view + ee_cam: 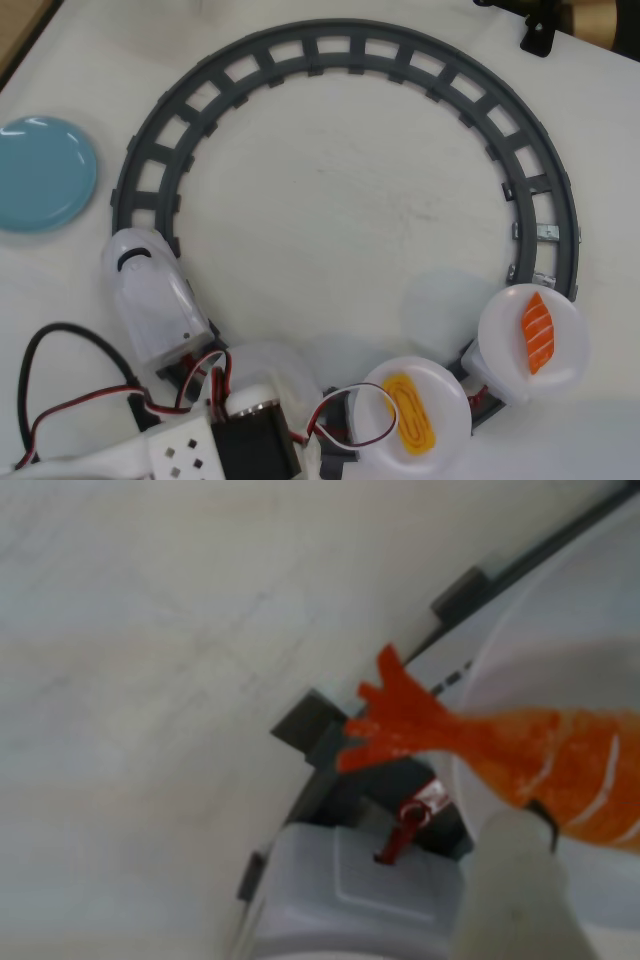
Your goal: Pick up the sushi from the Shinkansen and put it on the blue dish
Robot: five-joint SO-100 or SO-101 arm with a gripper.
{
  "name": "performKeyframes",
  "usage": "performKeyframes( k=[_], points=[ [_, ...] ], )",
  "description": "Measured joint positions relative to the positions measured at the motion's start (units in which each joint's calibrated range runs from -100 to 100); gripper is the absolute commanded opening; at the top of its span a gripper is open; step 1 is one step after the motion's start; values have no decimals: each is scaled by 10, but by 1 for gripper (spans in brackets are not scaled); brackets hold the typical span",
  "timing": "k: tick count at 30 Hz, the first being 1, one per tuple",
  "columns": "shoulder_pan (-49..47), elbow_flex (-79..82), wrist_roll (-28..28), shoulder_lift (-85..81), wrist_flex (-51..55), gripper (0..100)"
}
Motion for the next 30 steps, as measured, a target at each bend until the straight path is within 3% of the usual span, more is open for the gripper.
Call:
performKeyframes(
  k=[5,15,30],
  points=[
    [-1,38,72,-18,0,23],
    [-17,70,133,-18,0,23],
    [-133,81,141,16,0,23]
  ],
)
